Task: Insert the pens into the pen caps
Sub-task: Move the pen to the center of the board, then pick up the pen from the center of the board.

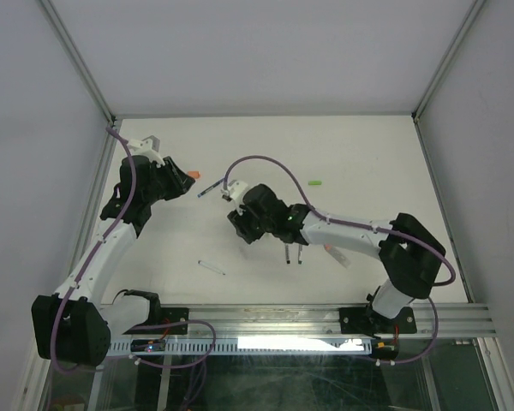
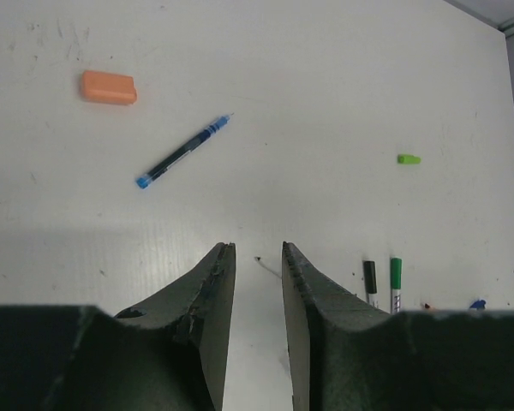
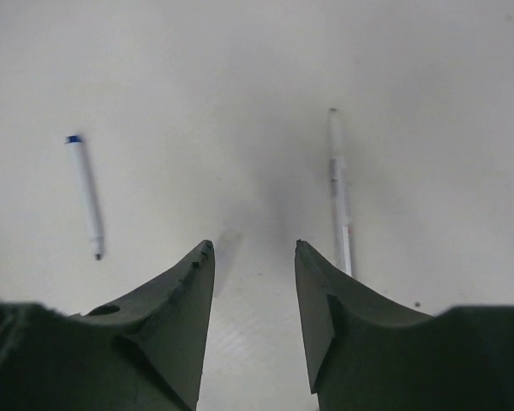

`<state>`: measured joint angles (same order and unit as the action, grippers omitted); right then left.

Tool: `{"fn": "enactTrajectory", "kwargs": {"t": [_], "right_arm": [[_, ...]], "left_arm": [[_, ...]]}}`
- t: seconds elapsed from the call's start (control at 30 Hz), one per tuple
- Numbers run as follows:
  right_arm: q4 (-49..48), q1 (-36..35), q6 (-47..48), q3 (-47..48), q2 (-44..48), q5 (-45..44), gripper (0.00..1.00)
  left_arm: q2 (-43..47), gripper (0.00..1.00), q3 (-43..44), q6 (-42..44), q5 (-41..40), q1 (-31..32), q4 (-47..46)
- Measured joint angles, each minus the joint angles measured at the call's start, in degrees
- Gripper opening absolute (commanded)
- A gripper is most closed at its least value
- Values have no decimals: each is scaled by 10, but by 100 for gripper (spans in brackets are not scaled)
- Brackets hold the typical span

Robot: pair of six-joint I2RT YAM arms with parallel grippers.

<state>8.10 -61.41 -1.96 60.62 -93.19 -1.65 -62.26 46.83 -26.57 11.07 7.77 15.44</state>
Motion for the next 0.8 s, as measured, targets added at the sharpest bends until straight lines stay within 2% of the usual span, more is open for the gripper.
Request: {"fn": "enactTrajectory", "kwargs": {"t": [0.13,0.23,0.57,0.8], "right_arm": [[66,74,15,31,-22,28,48],[107,101,30,59,-57,45,48],[163,117,51,96,-139,63,48],[185,118,56,104,-147,50,40]], "left_arm": [[0,31,-6,0,0,0,0],[0,31,-14,0,0,0,0],[0,32,-19,0,0,0,0],[0,32,-19,0,0,0,1]]}}
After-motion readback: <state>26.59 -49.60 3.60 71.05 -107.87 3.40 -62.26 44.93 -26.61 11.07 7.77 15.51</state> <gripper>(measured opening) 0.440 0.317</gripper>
